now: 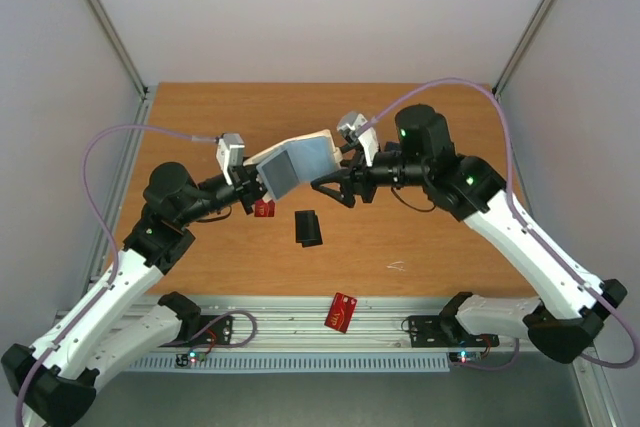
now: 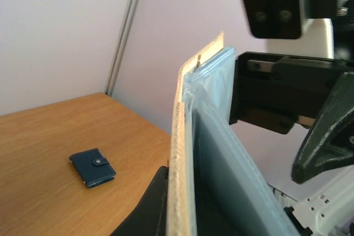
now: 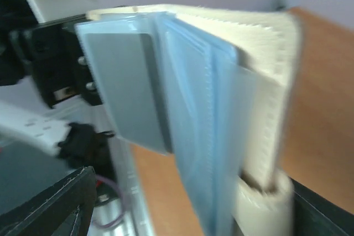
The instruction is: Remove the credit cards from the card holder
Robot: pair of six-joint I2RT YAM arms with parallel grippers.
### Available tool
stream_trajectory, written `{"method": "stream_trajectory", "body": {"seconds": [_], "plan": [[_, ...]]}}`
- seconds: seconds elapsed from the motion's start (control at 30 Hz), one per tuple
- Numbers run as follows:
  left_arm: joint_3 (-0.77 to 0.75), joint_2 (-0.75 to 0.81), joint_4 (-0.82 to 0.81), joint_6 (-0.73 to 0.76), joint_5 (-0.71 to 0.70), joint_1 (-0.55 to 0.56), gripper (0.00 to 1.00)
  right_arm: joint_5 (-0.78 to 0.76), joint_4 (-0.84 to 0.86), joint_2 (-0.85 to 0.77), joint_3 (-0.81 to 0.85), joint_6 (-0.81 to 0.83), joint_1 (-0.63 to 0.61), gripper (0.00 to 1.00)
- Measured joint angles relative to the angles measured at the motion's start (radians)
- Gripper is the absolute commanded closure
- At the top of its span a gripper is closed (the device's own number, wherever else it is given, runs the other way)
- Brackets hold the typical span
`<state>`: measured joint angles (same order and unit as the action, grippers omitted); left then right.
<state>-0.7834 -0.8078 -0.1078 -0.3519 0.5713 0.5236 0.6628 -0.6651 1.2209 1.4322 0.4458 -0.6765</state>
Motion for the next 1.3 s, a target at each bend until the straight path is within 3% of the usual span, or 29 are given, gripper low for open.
{"method": "stream_trajectory", "body": {"seconds": [0.2,0.37,0.53,0.77,1.07,1.3], "plan": [[0.0,-0.004,0.012,-0.008,-0.064,0.0,1.0,-0.585,0.055,-0.101,-0.021,0.025,-0.199,0.22],[0.004,-0.006,0.03,-0.009,-0.103,-0.001,1.0,-0.864,0.034,-0.09,0.065,0.134,-0.404,0.23],[0.007,-0.021,0.042,-0.011,-0.117,-0.001,1.0,-0.855,-0.006,0.068,0.233,0.198,-0.52,0.18],[0.009,-0.023,0.052,-0.014,-0.135,-0.002,1.0,-0.909,-0.036,0.27,0.248,0.19,-0.478,0.15],[0.021,-0.028,0.067,-0.015,-0.15,-0.012,1.0,-0.947,-0.046,0.288,0.247,0.138,-0.429,0.37],[0.021,-0.025,0.066,-0.018,-0.141,-0.011,1.0,-0.948,-0.037,0.244,0.203,0.108,-0.373,0.36]]}}
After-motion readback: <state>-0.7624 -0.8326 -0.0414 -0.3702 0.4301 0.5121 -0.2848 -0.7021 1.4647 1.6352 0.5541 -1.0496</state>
